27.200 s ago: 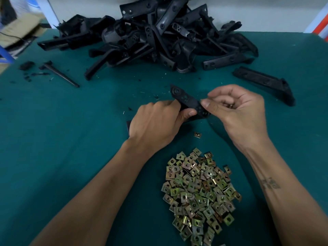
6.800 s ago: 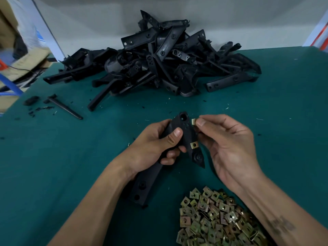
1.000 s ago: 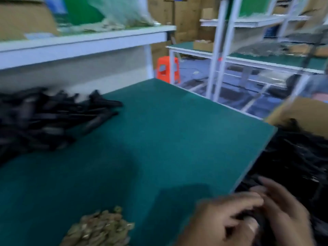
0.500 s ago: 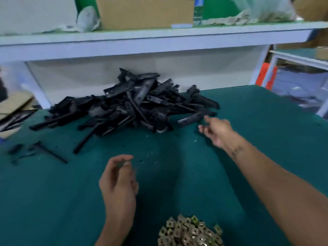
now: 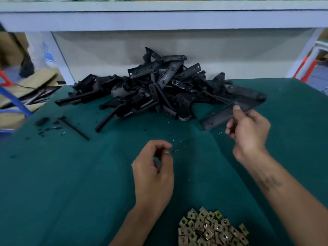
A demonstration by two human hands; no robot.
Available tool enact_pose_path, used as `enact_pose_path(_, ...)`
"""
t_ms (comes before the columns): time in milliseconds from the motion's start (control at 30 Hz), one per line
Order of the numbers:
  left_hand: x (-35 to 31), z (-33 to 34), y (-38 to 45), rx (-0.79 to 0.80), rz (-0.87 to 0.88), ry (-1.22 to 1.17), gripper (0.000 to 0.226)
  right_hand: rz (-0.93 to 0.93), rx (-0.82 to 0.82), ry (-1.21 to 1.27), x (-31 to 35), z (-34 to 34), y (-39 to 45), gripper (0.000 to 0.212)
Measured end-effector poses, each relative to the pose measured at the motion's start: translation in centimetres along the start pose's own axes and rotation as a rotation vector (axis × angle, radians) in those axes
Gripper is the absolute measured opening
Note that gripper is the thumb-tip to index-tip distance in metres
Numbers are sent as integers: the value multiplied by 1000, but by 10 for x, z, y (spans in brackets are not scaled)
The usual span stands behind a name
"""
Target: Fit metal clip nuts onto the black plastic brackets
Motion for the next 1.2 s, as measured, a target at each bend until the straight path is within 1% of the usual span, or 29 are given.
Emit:
enact_pose_path(67, -15, 4, 1, 85, 142, 232, 17, -124, 147, -101, -3, 4, -41, 25)
enact_pose_path(100, -22, 7, 2, 125, 203, 326, 23, -165, 221, -142, -7, 6, -59, 28)
enact_pose_path(167, -34, 14, 2, 186, 258, 402, 42, -207, 335, -175, -15, 10, -87, 31)
enact_pose_path(233, -46, 21, 4, 239, 237, 433, 55, -239, 440, -183, -21, 14, -110, 25)
enact_pose_path(267, -50, 23, 4, 259, 215, 432, 57, -250, 508, -192, -22, 19, -120, 24)
enact_pose_path(333, -59, 24, 7, 246, 146, 366, 51, -258, 607, -213, -26, 26, -134, 32)
enact_pose_path(367, -63, 22, 9, 222, 113, 356, 50, -272, 605, -223, -27, 28, -138, 35)
enact_pose_path(400, -67, 21, 10, 207, 102, 373, 52, -304, 568, -241, -26, 29, -140, 35)
enact_pose_path(467, -74, 22, 9, 261, 87, 366, 53, -424, 397, -353, -25, 25, -141, 35)
enact_pose_path(500, -76, 24, 7, 305, 61, 283, 51, -483, 299, -426, -23, 23, -141, 36)
enact_pose_path(533, -77, 28, 5, 349, 23, 170, 56, -519, 243, -460, -20, 23, -142, 34)
enact_pose_path(567, -78, 30, 4, 373, -1, 57, 68, -548, 230, -485, -16, 23, -143, 30)
enact_pose_path(600, -77, 32, 4, 369, -22, -33, 79, -646, 251, -539, -11, 26, -146, 28)
enact_pose_path(633, -74, 31, 6, 339, -48, -113, 81, -783, 267, -635, -6, 31, -152, 27)
enact_pose_path(667, -72, 28, 11, 293, -69, -181, 74, -897, 297, -713, -5, 36, -157, 22)
enact_pose_path(700, -70, 23, 16, 221, -78, -234, 61, -946, 363, -751, -7, 41, -160, 15)
enact_pose_path(733, -67, 17, 23, 125, -83, -270, 47, -923, 468, -761, -10, 46, -161, 14)
enact_pose_path(767, -64, 10, 29, 25, -90, -279, 36, -849, 598, -762, -14, 50, -160, 24)
enact_pose_path(800, -62, 2, 34, -61, -91, -265, 30, -762, 723, -778, -20, 53, -157, 39)
enact_pose_path(833, -60, -5, 39, -128, -71, -242, 27, -694, 808, -814, -25, 53, -153, 54)
enact_pose_path(867, -60, -13, 45, -181, -31, -217, 24, -653, 845, -845, -28, 50, -149, 60)
enact_pose_path(900, -59, -21, 52, -220, 23, -185, 22, -607, 846, -846, -30, 45, -143, 56)
enact_pose_path(933, -60, -28, 58, -240, 85, -141, 19, -546, 820, -817, -32, 37, -135, 45)
enact_pose_path(1000, -64, -40, 69, -234, 216, -56, 17, -375, 780, -700, -34, 17, -121, 27)
enact_pose_path(1067, -65, -48, 77, -190, 321, 17, 17, -257, 767, -666, -35, -2, -111, 23)
enact_pose_path(1133, -58, -58, 82, -130, 327, 173, 21, -209, 781, -755, -35, -14, -106, 21)
enact_pose_path(1200, -46, -67, 88, -81, 259, 259, 20, -167, 819, -858, -35, -22, -106, 21)
Point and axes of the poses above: each hand's wrist, its own y-axis towards the middle knuckle, its own z-axis out of the palm, x = y × z, the point moved 5 cm from there along y, towards the middle knuckle, and after that the axes turned 15 degrees about z, right-handed, at the moved point
